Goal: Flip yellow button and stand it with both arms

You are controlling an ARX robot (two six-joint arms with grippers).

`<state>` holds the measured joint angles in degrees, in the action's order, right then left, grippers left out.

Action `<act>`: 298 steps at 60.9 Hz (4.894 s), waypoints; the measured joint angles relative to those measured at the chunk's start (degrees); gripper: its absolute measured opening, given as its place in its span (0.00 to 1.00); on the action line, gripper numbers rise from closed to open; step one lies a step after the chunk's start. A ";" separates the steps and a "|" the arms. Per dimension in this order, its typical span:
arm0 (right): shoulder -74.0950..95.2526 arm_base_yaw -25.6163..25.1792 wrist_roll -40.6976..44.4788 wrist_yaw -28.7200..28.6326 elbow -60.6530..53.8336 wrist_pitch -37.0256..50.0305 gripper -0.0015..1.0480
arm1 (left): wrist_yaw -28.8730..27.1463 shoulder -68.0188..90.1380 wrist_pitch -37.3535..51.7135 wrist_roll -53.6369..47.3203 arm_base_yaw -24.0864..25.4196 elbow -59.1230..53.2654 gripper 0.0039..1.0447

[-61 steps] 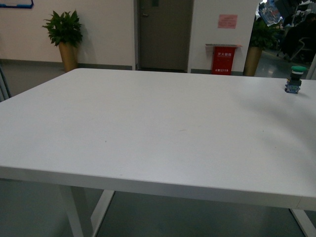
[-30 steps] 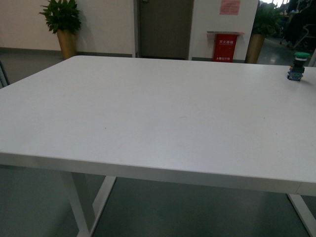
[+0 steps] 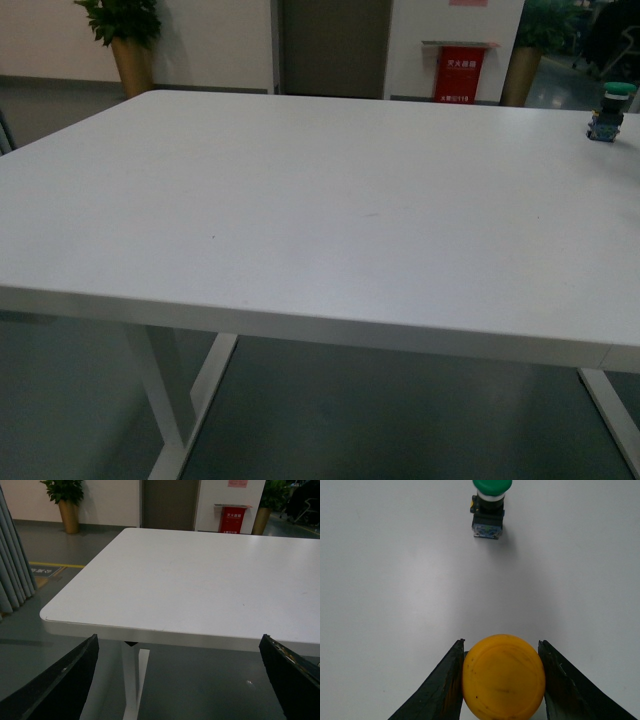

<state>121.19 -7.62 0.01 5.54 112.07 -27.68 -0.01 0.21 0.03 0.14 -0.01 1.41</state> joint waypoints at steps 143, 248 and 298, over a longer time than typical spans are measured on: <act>11.78 -1.14 4.50 3.04 10.16 0.61 0.93 | 0.00 0.00 0.00 0.00 0.00 0.00 0.94; -98.03 7.41 -0.20 -5.73 -95.62 34.16 0.03 | -0.02 0.00 0.00 0.00 0.00 0.00 0.94; -114.75 7.45 -0.22 -5.60 -108.37 29.00 0.03 | -0.02 0.00 0.00 0.00 0.00 0.00 0.94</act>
<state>6.44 -0.16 -0.21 -0.05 3.70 1.32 -0.03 0.21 0.03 0.14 -0.01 1.41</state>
